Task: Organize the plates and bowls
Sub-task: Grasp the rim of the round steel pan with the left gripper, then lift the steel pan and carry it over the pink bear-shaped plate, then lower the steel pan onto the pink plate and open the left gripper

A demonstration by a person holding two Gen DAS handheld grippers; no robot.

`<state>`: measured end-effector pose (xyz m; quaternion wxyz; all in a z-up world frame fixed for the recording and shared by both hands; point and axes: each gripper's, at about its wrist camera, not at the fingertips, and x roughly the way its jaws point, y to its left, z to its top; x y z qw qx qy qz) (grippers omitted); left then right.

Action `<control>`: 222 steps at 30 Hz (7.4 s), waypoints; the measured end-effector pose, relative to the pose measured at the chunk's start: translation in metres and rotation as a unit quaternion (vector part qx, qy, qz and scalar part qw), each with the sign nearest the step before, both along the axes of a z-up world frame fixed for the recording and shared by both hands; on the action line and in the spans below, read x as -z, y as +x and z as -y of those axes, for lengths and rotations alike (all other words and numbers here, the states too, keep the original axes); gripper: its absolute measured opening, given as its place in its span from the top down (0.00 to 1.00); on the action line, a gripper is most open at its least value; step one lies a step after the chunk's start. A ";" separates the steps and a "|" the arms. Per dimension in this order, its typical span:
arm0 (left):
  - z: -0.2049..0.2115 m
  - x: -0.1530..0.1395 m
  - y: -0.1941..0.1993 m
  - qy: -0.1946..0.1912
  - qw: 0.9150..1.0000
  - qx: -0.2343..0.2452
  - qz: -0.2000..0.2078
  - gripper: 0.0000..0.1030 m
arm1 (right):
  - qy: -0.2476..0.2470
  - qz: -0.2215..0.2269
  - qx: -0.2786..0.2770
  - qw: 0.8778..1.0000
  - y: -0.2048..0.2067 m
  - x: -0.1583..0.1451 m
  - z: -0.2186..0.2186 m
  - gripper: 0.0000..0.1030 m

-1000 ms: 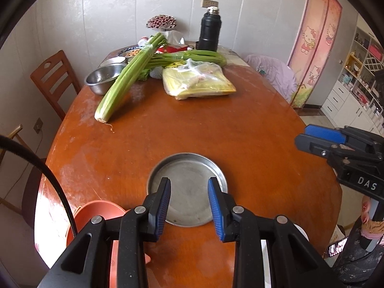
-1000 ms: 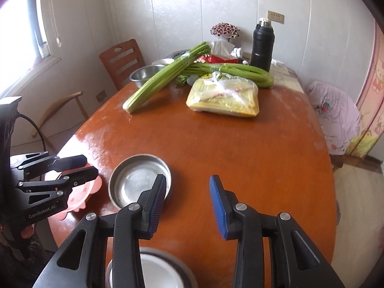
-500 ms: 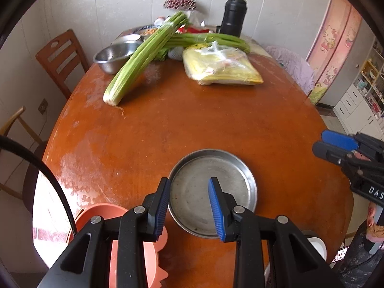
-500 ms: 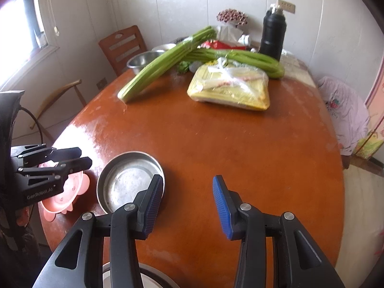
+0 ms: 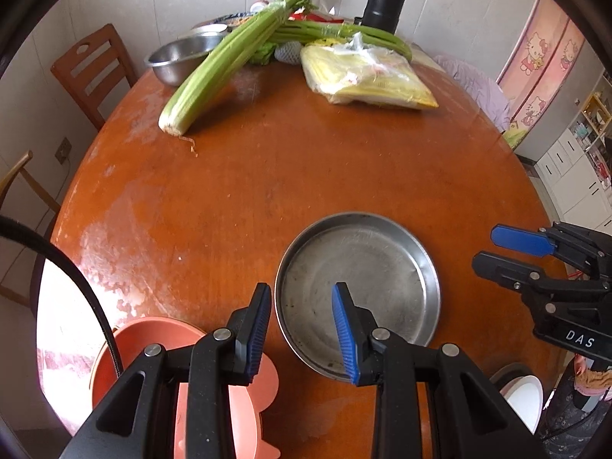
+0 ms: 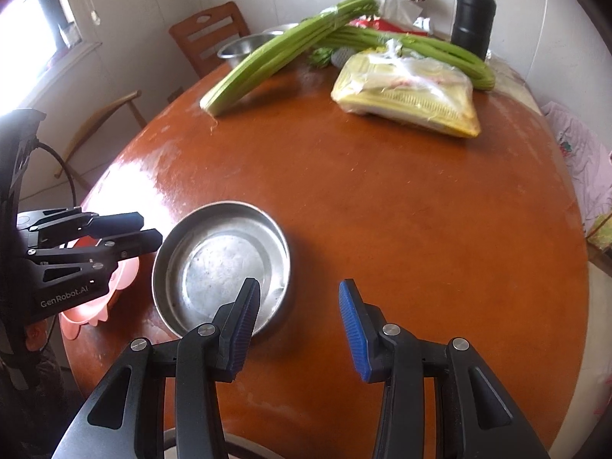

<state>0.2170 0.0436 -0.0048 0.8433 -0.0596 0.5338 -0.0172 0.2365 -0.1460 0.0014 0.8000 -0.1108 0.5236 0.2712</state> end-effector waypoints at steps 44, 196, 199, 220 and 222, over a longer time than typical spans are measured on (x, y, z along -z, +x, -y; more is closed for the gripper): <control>0.016 0.048 0.011 0.015 0.999 0.023 -0.046 0.68 | -0.073 -0.033 -0.053 0.995 0.003 0.066 -0.050 0.58; -0.124 0.037 -0.125 -0.036 0.995 -0.093 0.011 0.52 | -0.128 0.004 -0.100 0.987 -0.077 0.054 -0.190 0.56; -0.114 0.037 -0.115 -0.033 0.997 -0.076 0.008 0.52 | -0.134 0.005 -0.086 0.987 -0.070 0.054 -0.182 0.56; -0.052 0.036 -0.051 -0.022 1.000 -0.019 -0.004 0.51 | -0.120 -0.020 -0.004 0.993 -0.024 0.052 -0.106 0.56; -0.051 0.035 -0.051 -0.019 1.000 -0.021 -0.005 0.51 | -0.118 -0.020 -0.004 0.993 -0.023 0.052 -0.105 0.56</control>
